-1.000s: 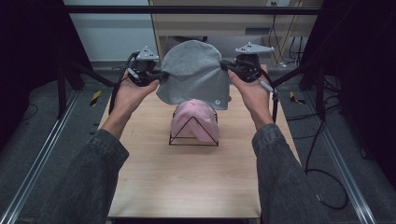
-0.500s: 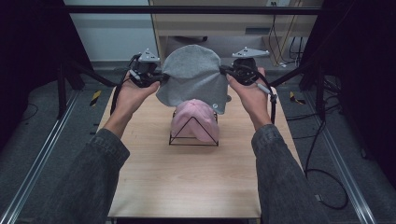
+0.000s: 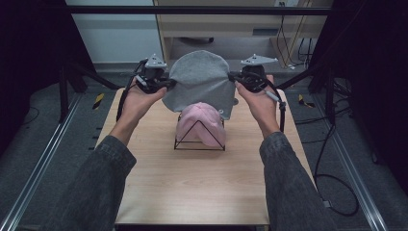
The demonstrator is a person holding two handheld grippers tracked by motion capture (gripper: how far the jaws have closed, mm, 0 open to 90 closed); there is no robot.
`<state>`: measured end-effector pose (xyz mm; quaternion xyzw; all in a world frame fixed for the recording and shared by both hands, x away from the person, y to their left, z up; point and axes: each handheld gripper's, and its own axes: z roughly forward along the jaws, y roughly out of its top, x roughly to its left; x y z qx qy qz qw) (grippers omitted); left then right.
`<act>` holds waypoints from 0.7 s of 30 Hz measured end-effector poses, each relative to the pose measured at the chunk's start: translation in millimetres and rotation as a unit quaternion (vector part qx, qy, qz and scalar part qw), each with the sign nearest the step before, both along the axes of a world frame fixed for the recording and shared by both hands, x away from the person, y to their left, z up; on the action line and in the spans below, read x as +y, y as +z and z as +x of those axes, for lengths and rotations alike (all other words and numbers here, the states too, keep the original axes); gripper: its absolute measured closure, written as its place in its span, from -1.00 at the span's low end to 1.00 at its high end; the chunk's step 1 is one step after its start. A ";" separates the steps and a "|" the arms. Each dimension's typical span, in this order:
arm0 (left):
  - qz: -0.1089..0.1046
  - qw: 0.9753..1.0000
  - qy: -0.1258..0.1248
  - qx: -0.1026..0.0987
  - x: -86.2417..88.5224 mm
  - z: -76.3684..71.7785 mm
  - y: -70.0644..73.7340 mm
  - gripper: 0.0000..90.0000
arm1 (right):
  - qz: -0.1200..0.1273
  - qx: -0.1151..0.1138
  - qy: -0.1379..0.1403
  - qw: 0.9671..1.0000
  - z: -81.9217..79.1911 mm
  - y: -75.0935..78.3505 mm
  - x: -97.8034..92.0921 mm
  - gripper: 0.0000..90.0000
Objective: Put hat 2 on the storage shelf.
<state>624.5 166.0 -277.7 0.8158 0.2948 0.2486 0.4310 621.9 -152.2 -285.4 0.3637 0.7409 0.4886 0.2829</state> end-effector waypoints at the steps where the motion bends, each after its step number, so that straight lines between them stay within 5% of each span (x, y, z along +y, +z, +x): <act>1: 0.001 1.000 -0.001 0.000 -0.5 -0.1 -0.3 0.93 | 0.001 0.000 -0.001 1.000 -0.1 -0.8 -0.2 0.95; 14: 0.009 1.000 0.007 -0.003 0.8 2.4 -8.5 0.93 | -0.008 -0.005 -0.004 1.000 0.1 -3.3 1.0 0.95; 21: 0.001 1.000 0.004 -0.024 -1.3 1.6 9.4 0.90 | 0.001 -0.030 -0.015 0.999 -2.3 21.6 -4.3 0.97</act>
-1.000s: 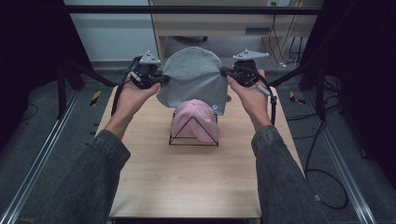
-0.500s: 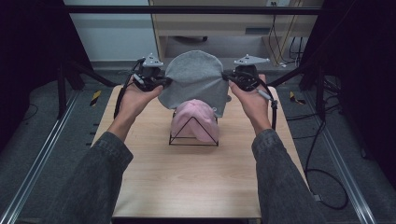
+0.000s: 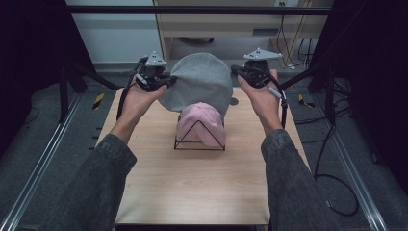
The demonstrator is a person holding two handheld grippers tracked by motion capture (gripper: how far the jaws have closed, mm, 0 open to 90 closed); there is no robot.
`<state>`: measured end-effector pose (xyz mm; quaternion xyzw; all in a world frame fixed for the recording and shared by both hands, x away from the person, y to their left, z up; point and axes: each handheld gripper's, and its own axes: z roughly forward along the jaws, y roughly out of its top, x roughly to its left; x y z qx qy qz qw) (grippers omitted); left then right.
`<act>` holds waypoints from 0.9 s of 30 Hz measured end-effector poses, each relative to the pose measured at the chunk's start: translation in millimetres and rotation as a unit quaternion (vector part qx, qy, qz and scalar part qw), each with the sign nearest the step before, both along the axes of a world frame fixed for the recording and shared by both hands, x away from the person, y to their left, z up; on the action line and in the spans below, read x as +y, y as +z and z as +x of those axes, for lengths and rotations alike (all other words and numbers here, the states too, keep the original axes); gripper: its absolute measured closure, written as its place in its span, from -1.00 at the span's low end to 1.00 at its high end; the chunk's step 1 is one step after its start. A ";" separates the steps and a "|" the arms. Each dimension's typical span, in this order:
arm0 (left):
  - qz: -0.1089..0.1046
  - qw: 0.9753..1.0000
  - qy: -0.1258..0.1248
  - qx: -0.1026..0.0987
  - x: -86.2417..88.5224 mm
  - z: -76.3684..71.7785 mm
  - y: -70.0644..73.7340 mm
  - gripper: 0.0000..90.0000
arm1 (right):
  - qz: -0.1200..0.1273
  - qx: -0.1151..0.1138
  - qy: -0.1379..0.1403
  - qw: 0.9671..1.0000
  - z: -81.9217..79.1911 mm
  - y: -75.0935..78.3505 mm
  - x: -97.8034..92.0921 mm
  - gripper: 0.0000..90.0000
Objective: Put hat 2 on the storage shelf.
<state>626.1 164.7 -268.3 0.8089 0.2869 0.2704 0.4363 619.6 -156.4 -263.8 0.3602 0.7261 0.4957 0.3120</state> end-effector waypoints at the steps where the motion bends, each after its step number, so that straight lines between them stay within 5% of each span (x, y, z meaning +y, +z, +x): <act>1: -0.001 1.000 -0.003 0.000 -1.3 -0.1 0.3 0.91 | 0.001 -0.002 0.000 1.000 -0.1 2.6 -0.7 0.97; 6: 0.046 0.999 -0.006 0.012 -9.0 0.8 -10.5 0.95 | -0.004 0.009 0.003 1.000 0.1 -5.6 -0.8 0.97; 14: 0.033 0.999 -0.007 0.028 -8.6 1.8 -21.0 0.95 | -0.009 0.027 0.003 1.000 -0.1 -23.5 -4.9 0.97; 18: 0.048 0.998 -0.009 0.040 -9.1 2.2 -28.7 0.94 | -0.007 0.030 0.001 1.000 -2.4 -26.5 -9.1 0.96; 27: 0.044 0.997 -0.002 0.061 -4.0 3.4 -53.9 0.94 | -0.012 0.042 0.006 0.999 -5.6 -40.5 -11.7 0.95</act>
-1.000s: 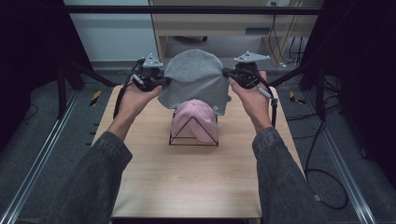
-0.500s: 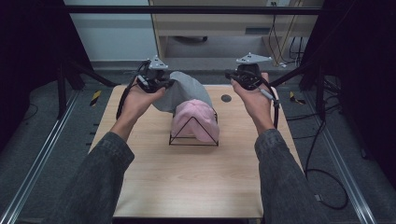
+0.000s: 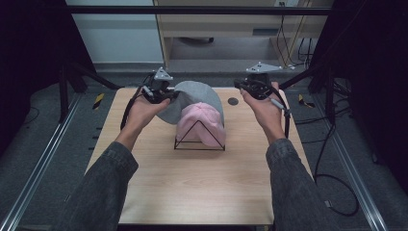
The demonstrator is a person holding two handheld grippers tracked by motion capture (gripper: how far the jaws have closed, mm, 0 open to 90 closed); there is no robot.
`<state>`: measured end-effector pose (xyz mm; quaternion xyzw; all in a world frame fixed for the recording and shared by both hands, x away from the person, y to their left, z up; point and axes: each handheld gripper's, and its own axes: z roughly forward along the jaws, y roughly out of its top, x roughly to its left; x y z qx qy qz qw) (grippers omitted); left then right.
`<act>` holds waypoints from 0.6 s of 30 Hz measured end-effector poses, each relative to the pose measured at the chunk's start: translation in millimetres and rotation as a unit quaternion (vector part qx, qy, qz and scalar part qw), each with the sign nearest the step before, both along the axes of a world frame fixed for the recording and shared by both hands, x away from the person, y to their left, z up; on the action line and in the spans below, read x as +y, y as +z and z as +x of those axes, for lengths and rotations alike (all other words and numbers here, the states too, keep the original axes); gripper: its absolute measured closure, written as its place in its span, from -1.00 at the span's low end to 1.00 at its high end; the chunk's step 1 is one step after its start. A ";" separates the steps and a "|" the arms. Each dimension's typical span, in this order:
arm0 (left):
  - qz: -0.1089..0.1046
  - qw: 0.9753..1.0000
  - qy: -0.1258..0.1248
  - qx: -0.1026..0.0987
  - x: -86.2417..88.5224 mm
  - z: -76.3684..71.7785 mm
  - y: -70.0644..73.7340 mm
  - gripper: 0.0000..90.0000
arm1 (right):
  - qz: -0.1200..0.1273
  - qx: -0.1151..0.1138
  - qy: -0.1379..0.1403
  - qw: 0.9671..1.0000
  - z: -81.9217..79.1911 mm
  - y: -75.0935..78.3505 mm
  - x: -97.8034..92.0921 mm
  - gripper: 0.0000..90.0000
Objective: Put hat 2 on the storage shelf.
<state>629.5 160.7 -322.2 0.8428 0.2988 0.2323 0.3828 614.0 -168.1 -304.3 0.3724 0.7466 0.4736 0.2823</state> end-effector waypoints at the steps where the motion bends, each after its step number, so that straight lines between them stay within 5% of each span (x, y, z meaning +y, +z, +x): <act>1: 0.000 1.000 0.001 0.002 0.4 0.2 -3.1 0.94 | 0.001 0.004 0.000 1.000 -0.5 -2.2 0.2 0.94; 18: -0.003 0.998 0.014 0.053 1.1 -0.6 -67.4 0.94 | -0.001 0.043 0.006 0.999 -10.2 -47.8 -3.9 0.91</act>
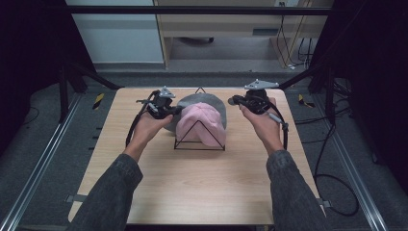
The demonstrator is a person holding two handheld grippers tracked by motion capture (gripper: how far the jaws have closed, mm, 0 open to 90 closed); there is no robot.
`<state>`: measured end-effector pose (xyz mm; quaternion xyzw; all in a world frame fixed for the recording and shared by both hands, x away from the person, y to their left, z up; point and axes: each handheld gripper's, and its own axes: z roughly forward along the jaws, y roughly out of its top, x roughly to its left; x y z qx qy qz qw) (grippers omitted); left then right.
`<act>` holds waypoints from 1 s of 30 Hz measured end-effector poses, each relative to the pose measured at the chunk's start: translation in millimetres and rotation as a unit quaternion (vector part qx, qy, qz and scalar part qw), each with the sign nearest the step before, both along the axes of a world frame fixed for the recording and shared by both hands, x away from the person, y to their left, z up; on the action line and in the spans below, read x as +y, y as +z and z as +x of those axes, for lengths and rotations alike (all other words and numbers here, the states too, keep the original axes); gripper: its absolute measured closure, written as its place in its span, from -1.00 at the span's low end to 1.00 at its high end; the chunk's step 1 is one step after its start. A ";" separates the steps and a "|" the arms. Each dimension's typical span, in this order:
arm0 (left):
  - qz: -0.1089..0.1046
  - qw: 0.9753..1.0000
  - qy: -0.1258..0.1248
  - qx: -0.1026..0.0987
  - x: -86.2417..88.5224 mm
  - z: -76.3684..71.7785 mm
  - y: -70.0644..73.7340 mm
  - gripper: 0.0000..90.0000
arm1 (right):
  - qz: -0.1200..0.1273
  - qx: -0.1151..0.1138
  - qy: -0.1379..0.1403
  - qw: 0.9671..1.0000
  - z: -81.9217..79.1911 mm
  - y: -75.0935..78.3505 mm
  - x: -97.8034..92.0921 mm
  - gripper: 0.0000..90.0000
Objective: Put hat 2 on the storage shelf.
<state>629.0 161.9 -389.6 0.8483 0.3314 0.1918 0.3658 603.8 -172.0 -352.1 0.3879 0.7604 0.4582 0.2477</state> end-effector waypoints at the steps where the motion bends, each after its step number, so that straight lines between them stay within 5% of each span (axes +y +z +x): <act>1: 0.001 1.000 0.000 0.001 1.2 -0.2 -3.4 0.94 | 0.000 0.001 0.000 1.000 -0.3 -2.2 -0.9 0.91; 7: -0.005 1.000 0.005 0.009 5.3 -1.7 -11.9 0.87 | 0.002 0.008 -0.004 1.000 -2.5 -9.9 -4.7 0.90; 10: -0.005 1.000 0.021 0.002 6.6 -3.3 -11.6 0.52 | 0.000 0.009 -0.004 1.000 -3.2 -10.5 -5.5 0.84; 14: -0.008 0.999 0.041 -0.003 15.6 -9.9 -6.3 0.06 | -0.001 0.011 -0.004 1.000 -6.9 -10.3 -6.1 0.47; 18: -0.006 0.998 0.054 -0.014 33.9 -22.4 2.9 -0.19 | -0.007 0.019 -0.018 1.000 -16.7 -16.6 -10.9 0.06; 22: 0.027 0.998 0.060 -0.005 52.3 -41.2 -1.0 -0.52 | -0.022 0.023 -0.048 0.998 -34.3 -34.7 -19.5 -0.25; 25: 0.040 0.998 0.057 0.009 64.6 -53.3 -11.2 -0.66 | -0.034 0.046 -0.058 0.997 -47.5 -55.1 -25.8 -0.39; 30: 0.038 0.997 0.064 0.029 84.9 -71.1 -37.3 -0.75 | -0.043 0.071 -0.069 0.994 -65.6 -88.6 -34.6 -0.50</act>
